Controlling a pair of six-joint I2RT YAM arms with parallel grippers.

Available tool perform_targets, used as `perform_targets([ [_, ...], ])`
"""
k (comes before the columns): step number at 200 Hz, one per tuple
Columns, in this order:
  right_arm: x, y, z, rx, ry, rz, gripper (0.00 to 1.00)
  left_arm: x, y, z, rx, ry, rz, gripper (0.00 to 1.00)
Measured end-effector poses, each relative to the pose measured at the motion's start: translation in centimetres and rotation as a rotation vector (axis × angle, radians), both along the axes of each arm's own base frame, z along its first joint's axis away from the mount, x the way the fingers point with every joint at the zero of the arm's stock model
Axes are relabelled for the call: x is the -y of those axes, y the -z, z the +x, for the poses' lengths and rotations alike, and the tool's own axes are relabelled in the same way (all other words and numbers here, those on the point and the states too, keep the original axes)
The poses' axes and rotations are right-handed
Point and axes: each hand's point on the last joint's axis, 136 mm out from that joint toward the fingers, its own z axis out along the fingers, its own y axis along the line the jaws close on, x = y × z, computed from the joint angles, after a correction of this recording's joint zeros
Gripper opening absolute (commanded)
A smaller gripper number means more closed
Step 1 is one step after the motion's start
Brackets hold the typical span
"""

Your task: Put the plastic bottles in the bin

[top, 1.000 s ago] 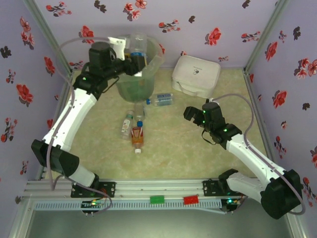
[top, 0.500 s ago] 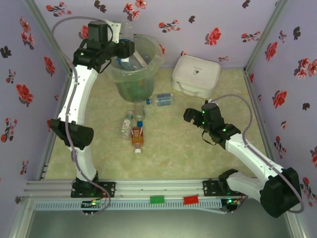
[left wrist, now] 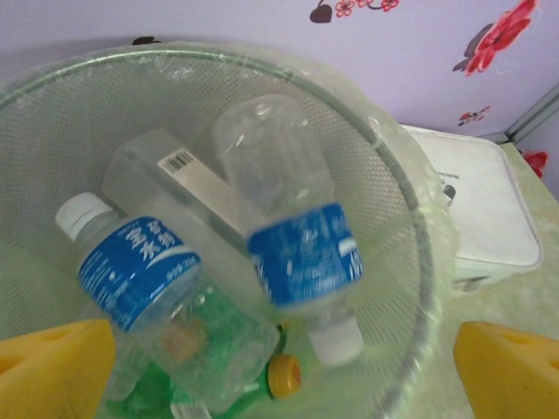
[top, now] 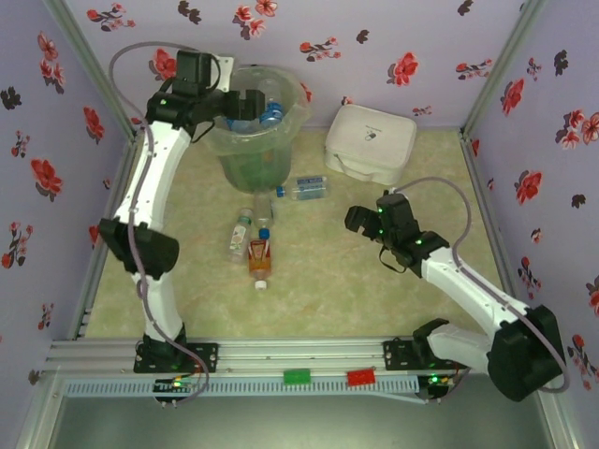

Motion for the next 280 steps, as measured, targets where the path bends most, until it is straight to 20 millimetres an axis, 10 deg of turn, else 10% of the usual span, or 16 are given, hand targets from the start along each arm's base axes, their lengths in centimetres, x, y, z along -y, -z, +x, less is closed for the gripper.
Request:
perform_targets([
  [59, -3.8, 2.4, 5.7, -0.028, -0.12, -0.05, 1.0, -2.5, -1.9, -10.8, 0.158, -0.034, -0.198, 1.0],
  [123, -10.8, 1.3, 14.4, 0.111, -0.318, 0.003, 1.0, -1.3, 18.4, -16.1, -0.186, -0.134, -0.399, 1.0],
  [148, -12.2, 3.0, 16.2, 0.134, -0.362, 0.026, 1.0, 0.1, 22.2, -17.7, -0.275, -0.14, -0.438, 1.0],
  [225, -15.1, 3.4, 21.0, 0.203, -0.444, 0.07, 1.0, 2.7, 23.1, -18.7, -0.26, -0.143, -0.517, 1.0],
  [280, -16.0, 3.8, 20.2, 0.196, -0.498, 0.088, 0.98, 2.3, 22.1, -18.5, -0.225, -0.157, -0.526, 1.0],
])
